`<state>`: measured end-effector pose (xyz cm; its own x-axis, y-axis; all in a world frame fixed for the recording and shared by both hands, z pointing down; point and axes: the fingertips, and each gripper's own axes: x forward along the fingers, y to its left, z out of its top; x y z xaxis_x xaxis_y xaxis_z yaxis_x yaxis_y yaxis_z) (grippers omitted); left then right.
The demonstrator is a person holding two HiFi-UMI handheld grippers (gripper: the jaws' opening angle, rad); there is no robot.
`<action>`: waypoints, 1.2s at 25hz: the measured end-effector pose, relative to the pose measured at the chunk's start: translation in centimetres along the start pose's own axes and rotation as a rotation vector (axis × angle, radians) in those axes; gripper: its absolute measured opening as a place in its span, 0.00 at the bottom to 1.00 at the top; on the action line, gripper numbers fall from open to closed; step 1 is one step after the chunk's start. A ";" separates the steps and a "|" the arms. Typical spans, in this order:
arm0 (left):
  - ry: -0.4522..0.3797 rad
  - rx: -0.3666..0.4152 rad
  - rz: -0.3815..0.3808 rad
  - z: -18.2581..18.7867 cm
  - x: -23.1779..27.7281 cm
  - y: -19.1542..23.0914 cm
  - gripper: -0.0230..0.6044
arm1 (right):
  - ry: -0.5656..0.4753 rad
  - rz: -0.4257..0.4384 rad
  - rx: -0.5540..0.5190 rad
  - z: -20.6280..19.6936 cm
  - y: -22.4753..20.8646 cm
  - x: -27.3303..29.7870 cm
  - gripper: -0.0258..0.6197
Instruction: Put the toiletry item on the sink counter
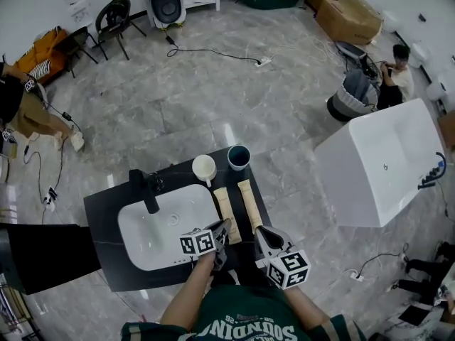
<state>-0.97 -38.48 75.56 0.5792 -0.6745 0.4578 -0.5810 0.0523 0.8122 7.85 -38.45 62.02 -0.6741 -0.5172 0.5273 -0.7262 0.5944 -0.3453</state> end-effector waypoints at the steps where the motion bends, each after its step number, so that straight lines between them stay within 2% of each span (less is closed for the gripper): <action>1: 0.002 -0.010 0.007 -0.1 0.4 0.4 0.09 | 0.002 -0.003 0.004 0.0 -0.3 0.1 0.11; 7: 0.026 -0.037 0.076 -0.8 1.7 3.2 0.09 | 0.016 -0.016 0.013 -0.3 -1.3 0.4 0.11; 14: 0.041 -0.057 0.126 -1.2 2.6 4.3 0.09 | 0.024 -0.022 0.034 -0.3 -2.1 0.7 0.11; 23: 0.059 0.003 0.225 -1.2 3.0 4.5 0.11 | 0.032 -0.015 0.039 -0.9 -2.5 0.6 0.11; 27: 0.060 0.013 0.243 -1.4 2.8 4.5 0.13 | 0.030 -0.008 0.047 -1.0 -2.4 0.3 0.11; 30: 0.076 0.009 0.241 -1.4 2.6 4.1 0.20 | 0.027 -0.012 0.042 -1.1 -2.3 0.0 0.11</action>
<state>-1.04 -38.94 80.61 0.4646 -0.5864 0.6635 -0.7122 0.1979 0.6736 9.67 -39.16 63.68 -0.6616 -0.5071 0.5524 -0.7399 0.5612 -0.3710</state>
